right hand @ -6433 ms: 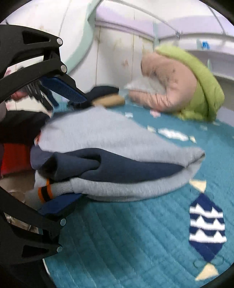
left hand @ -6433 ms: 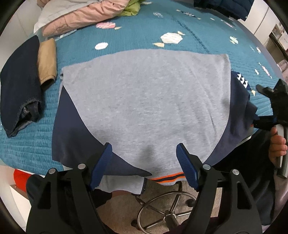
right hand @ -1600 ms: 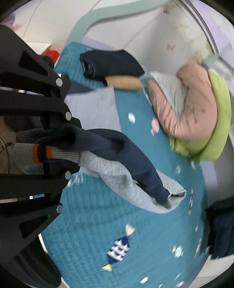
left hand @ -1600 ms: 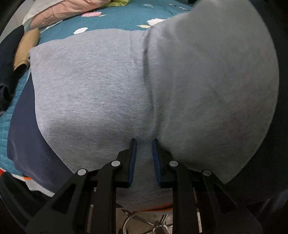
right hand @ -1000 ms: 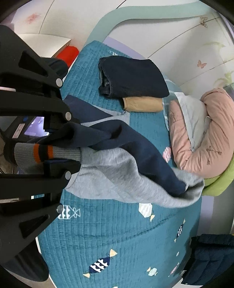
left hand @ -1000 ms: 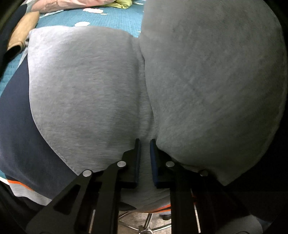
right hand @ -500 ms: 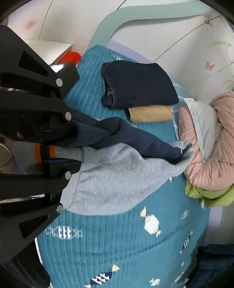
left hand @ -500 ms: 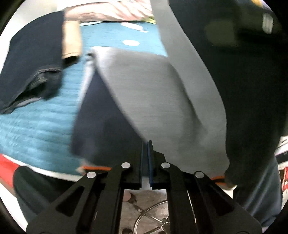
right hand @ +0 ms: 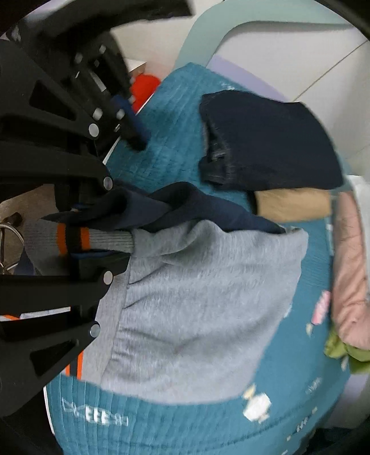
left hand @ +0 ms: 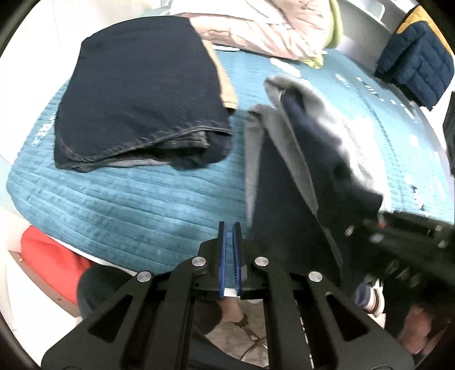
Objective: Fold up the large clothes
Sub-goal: 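Lift the jacket end with the right tool and fold it toward the left tool, then open both tools and press the folded grey bundle flat, then grasp the orange-striped hem of the bundle with both tools and lift it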
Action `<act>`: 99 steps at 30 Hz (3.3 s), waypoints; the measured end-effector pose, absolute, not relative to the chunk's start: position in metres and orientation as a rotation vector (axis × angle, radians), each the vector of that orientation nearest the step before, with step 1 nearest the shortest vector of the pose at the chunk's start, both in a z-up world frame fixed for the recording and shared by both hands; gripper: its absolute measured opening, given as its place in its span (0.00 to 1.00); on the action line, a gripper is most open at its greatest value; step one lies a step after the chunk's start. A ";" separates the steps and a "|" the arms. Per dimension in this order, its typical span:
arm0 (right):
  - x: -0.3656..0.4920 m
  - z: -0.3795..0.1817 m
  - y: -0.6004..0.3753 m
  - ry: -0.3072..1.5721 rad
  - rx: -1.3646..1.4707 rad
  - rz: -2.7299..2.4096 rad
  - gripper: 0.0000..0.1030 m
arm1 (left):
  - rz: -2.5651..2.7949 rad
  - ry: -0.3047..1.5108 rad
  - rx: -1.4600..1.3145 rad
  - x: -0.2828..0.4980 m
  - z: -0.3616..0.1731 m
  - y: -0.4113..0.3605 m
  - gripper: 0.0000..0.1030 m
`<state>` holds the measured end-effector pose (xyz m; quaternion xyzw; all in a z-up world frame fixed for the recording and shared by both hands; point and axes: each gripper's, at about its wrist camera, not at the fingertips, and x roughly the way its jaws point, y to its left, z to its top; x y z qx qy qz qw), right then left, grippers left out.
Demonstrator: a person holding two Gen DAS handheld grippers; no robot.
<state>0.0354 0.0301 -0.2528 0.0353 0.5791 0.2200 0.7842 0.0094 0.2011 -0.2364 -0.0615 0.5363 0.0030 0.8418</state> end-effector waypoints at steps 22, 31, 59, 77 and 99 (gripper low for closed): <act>0.020 -0.245 -0.053 1.334 0.078 0.344 0.09 | -0.179 1.242 -0.187 0.039 -0.238 0.154 0.10; 0.020 -0.305 -0.087 1.474 0.163 0.279 0.10 | -0.148 1.349 -0.153 0.056 -0.282 0.152 0.03; 0.084 -0.288 -0.112 1.421 0.195 0.174 0.11 | 0.048 1.409 0.008 0.149 -0.286 0.133 0.03; 0.165 -0.303 -0.136 1.404 0.284 0.132 0.14 | 0.074 1.400 0.075 0.259 -0.297 0.119 0.01; 0.092 -0.282 -0.181 1.303 0.414 0.298 0.77 | -0.131 1.447 -0.206 0.157 -0.279 0.172 0.91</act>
